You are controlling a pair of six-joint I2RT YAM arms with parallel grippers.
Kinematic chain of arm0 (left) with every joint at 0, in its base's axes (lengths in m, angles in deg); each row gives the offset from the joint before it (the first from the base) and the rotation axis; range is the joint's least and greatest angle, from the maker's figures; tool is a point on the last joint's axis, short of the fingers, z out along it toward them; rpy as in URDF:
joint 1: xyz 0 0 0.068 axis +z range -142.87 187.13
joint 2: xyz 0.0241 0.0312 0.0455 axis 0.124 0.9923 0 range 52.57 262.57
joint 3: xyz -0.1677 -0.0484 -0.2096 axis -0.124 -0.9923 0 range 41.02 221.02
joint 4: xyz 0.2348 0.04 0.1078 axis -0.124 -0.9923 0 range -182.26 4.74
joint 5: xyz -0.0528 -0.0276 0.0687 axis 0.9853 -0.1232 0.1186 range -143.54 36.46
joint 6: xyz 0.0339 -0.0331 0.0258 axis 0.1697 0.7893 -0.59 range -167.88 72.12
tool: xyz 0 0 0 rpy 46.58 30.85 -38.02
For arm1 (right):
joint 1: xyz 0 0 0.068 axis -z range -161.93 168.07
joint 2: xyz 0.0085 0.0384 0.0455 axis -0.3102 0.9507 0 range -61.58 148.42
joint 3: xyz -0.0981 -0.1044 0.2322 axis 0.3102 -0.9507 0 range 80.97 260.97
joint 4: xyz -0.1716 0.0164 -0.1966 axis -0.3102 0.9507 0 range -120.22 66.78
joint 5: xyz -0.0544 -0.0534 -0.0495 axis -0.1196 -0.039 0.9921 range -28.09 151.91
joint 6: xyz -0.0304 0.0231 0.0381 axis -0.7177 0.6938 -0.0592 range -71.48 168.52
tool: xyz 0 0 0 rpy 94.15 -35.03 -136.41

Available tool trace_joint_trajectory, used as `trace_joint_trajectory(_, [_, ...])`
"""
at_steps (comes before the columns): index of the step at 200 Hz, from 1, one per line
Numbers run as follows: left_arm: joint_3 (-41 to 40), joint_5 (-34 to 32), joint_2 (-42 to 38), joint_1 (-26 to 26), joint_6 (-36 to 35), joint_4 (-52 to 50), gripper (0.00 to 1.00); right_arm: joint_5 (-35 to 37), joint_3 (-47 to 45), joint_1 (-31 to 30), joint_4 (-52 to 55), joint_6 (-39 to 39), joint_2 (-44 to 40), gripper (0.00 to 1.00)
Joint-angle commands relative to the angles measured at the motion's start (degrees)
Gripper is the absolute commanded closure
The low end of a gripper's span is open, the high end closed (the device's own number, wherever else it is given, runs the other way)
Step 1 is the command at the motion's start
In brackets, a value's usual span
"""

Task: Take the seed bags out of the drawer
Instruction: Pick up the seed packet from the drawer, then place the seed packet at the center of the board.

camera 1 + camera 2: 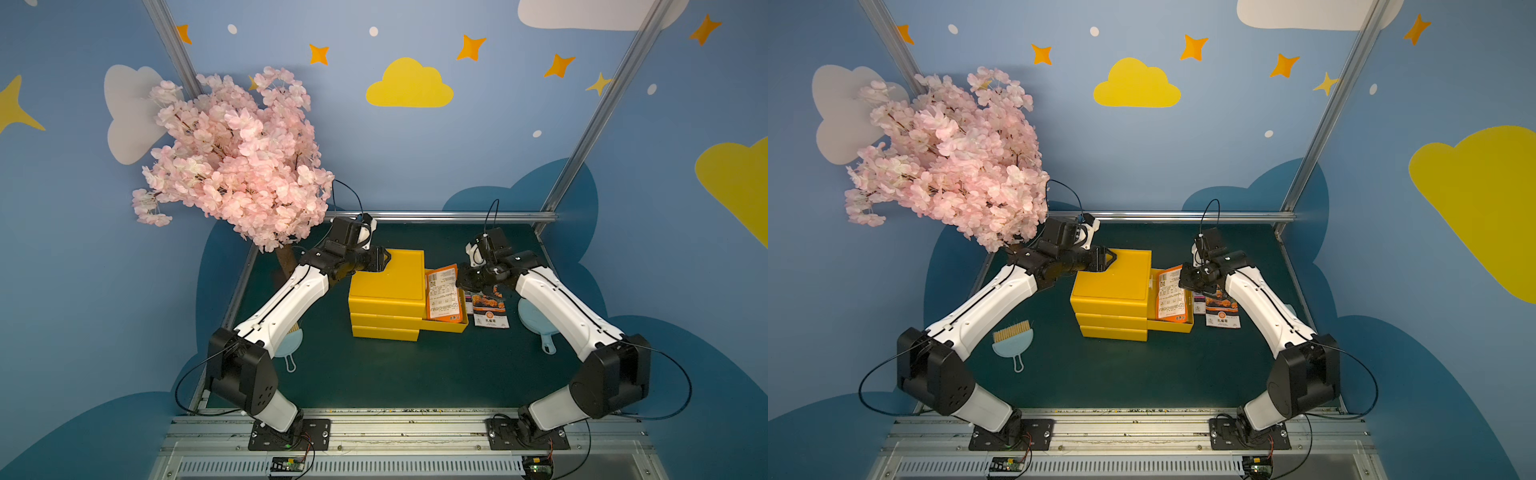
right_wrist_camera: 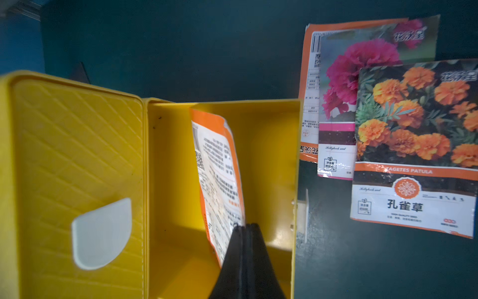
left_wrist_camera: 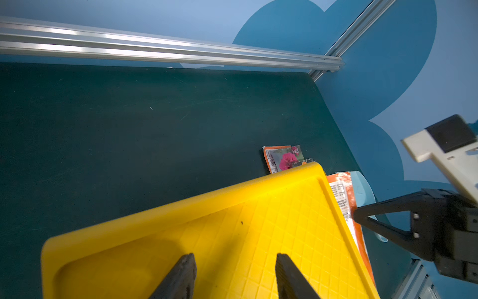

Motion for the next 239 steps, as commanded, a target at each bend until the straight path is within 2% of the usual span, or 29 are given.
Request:
trace_joint_trajectory(1, [-3.87, -0.05, 5.61, -0.23, 1.02, -14.49, 0.45, 4.24, 0.43, 0.75, 1.19, 1.16, -3.99, 1.0])
trace_joint_trajectory(33, [-3.91, -0.11, 5.79, -0.22, 1.11, -14.61, 0.45, 8.81, -1.19, 2.08, -1.33, -1.02, -9.1, 1.0])
trace_joint_trajectory(87, [-3.7, 0.03, 6.05, -0.31, 1.07, -14.67, 0.45, 8.08, 0.04, 10.48, -1.44, -2.91, -13.6, 1.0])
trace_joint_trajectory(159, [-2.73, -0.06, 6.24, -0.4, 0.76, -15.46, 0.45, 12.88, -2.12, 19.35, -1.67, -6.32, -10.34, 1.0])
trace_joint_trajectory(191, [-2.29, -0.06, 6.18, -0.51, 0.76, -15.77, 0.45, 7.23, -6.78, 21.15, -5.75, -6.79, -5.99, 1.0])
trace_joint_trajectory(218, [-2.11, -0.22, 6.16, -0.6, 0.63, -16.07, 0.45, 0.26, -6.84, 21.77, -5.73, -5.71, -0.07, 1.0])
trace_joint_trajectory(239, [-2.13, -0.17, 6.07, -0.62, 0.67, -16.16, 0.45, -5.89, -4.22, 22.56, -3.3, -10.46, 5.77, 1.0])
